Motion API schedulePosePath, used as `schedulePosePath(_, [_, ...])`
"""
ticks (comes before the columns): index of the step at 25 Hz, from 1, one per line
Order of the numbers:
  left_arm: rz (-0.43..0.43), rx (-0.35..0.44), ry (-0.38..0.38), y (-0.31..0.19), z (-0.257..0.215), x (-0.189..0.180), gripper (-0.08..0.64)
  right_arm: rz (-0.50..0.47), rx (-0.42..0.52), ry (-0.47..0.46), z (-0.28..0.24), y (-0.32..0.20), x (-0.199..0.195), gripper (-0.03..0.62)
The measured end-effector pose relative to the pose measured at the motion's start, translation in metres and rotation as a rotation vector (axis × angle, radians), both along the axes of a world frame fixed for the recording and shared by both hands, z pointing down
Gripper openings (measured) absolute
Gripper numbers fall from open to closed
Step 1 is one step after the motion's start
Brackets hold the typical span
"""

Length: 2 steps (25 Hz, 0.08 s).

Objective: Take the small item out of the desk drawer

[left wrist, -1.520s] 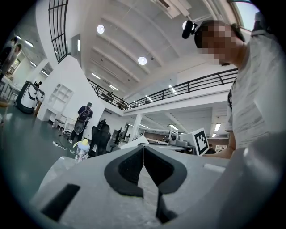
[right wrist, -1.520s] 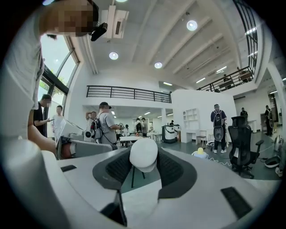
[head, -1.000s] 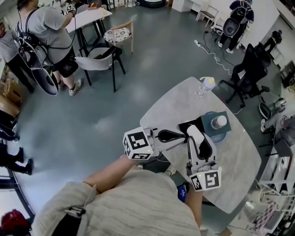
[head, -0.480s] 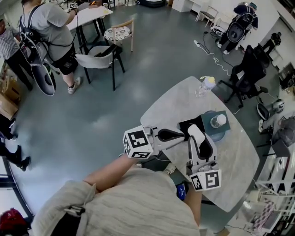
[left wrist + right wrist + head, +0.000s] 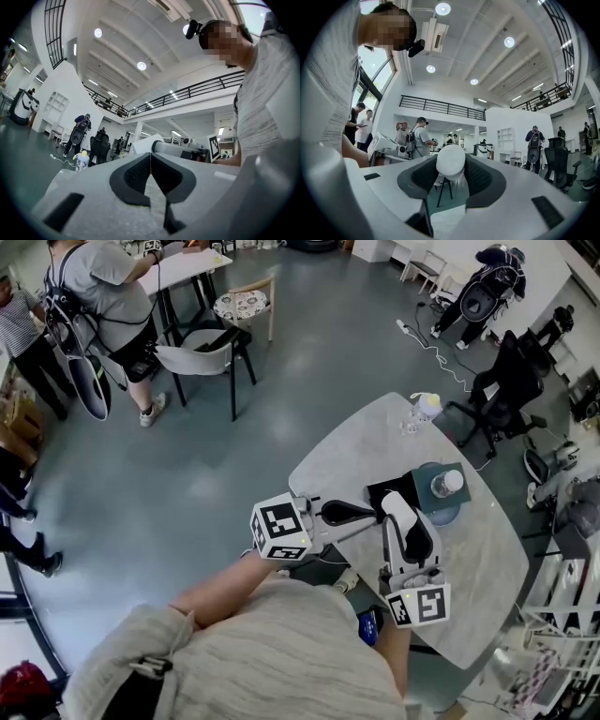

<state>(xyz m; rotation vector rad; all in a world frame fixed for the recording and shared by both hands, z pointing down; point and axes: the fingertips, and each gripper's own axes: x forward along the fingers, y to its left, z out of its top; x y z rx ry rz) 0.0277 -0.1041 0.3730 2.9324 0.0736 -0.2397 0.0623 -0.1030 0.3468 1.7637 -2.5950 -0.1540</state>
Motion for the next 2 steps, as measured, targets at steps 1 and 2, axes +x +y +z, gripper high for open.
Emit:
schedulePosePath(1, [-0.001, 0.000, 0.000, -0.0004, 0.0010, -0.0001, 0.016, -0.001, 0.000, 0.002, 0.0009, -0.0002, -0.0004, 0.170])
schedulePosePath(2, [-0.002, 0.000, -0.001, -0.0009, 0.0019, -0.0002, 0.015, -0.002, -0.001, 0.003, 0.0017, -0.0005, -0.0009, 0.170])
